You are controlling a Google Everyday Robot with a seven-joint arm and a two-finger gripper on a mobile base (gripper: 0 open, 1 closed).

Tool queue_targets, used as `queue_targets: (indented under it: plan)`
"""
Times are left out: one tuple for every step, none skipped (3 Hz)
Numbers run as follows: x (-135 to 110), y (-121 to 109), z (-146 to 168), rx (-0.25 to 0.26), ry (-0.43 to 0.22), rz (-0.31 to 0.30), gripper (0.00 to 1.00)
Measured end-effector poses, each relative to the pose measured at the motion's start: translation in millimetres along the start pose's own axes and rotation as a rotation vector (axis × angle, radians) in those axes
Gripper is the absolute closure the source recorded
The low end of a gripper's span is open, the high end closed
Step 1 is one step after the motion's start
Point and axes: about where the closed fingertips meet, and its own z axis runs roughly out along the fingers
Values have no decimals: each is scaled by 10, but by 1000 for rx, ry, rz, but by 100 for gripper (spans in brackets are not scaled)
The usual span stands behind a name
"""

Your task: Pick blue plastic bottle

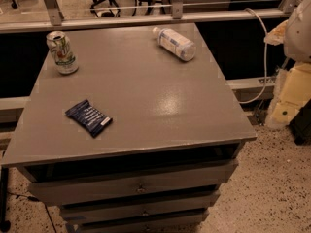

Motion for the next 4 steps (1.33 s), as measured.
queue_targets:
  plan:
    - [0, 0, 0, 0, 0, 0, 0]
    - [-18, -52, 13, 14, -17, 4, 0]
    - [-120, -351, 150, 51, -95, 25, 0]
    - [-337, -815, 390, 87, -231, 66, 0]
